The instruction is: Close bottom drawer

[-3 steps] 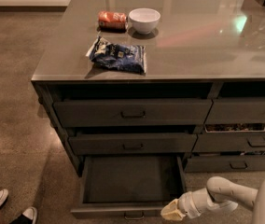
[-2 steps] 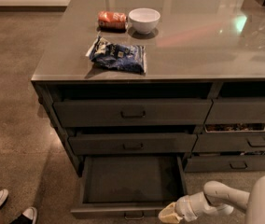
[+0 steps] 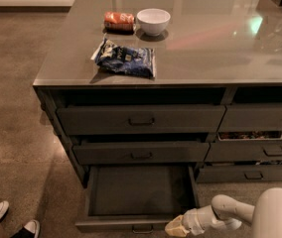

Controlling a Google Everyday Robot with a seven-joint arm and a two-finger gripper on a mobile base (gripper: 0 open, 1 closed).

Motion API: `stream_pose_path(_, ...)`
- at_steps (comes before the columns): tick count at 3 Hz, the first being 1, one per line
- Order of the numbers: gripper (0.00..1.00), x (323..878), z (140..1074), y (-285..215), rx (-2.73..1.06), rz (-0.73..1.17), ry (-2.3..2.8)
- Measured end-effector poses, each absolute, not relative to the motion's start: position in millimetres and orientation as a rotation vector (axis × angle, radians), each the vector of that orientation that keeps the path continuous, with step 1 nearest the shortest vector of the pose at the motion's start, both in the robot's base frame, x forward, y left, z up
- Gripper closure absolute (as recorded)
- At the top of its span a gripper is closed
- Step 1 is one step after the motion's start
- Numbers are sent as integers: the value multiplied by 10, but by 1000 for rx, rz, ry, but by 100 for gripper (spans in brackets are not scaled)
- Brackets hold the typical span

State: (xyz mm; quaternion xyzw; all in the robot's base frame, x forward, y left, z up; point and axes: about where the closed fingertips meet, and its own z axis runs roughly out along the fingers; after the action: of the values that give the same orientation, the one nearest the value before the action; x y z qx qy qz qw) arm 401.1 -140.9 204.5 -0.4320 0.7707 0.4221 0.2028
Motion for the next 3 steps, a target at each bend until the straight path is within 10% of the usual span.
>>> stream_pose_path(1,100,4063,1875,-1387,-1231,1179,2151)
stream_pose_path(3,58,4209,1930,-1388,-1246,1106,2146)
